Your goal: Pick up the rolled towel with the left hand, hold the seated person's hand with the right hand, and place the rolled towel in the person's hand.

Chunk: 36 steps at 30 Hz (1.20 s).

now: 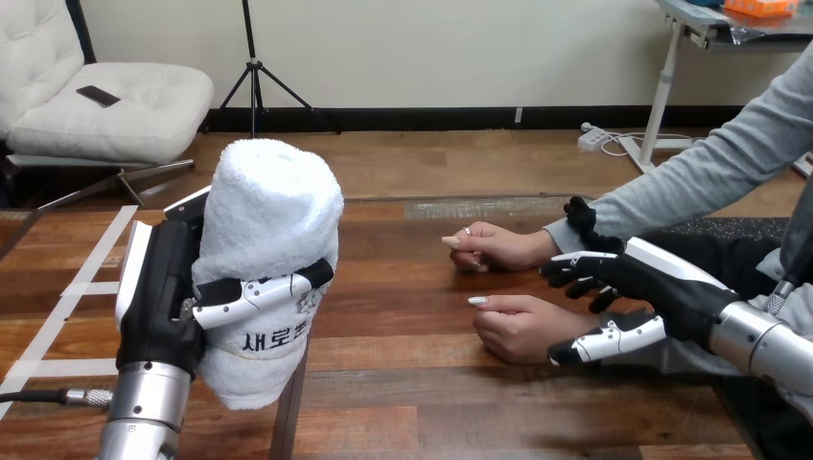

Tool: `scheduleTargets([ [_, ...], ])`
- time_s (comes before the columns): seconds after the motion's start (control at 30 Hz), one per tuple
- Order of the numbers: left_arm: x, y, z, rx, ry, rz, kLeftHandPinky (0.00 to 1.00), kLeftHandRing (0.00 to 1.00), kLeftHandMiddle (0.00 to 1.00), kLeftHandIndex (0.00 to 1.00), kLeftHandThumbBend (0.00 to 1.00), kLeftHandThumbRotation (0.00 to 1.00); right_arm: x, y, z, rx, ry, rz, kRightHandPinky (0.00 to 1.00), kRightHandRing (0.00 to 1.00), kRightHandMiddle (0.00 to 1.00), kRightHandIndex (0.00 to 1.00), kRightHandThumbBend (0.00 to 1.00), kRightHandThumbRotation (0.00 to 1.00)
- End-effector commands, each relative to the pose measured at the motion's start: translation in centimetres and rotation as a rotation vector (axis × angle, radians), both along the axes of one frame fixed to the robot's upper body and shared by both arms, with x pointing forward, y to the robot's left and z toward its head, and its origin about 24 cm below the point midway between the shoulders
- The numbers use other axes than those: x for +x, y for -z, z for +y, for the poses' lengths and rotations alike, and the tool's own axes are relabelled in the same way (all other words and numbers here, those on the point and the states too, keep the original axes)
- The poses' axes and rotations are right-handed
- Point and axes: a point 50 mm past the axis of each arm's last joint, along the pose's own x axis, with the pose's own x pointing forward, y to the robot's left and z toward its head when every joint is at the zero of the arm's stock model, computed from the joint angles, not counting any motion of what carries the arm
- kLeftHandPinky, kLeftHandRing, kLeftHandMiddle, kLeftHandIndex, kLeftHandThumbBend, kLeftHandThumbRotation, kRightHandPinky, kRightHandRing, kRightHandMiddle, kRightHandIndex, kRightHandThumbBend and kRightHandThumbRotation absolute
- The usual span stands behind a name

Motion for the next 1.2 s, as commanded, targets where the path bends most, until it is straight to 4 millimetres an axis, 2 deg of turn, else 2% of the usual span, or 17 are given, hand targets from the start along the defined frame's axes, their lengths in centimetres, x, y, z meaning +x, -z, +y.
scheduleTargets([
  [0.0,0.74,-1.69,0.00,-0.006,0.005,-0.094,0.28,0.33,0.38,0.40,0.60,0.00,1.97,-3.14,-0.04,-0.029,-0.002,-0.096,0.73,0.81,0.84,0.86,1.00,0.39],
  [0.93,0.71,-1.78,0.00,-0.014,0.010,-0.093,0.28,0.33,0.38,0.40,0.60,0.00,2.44,-3.34,-0.44,-0.138,0.006,-0.102,0.69,0.79,0.83,0.83,1.00,0.30],
  [1.17,0.67,-1.79,0.02,-0.010,0.012,-0.097,0.28,0.33,0.38,0.40,0.60,0.00,2.66,-3.61,-0.51,-0.171,0.008,-0.108,0.69,0.78,0.82,0.83,1.00,0.30],
])
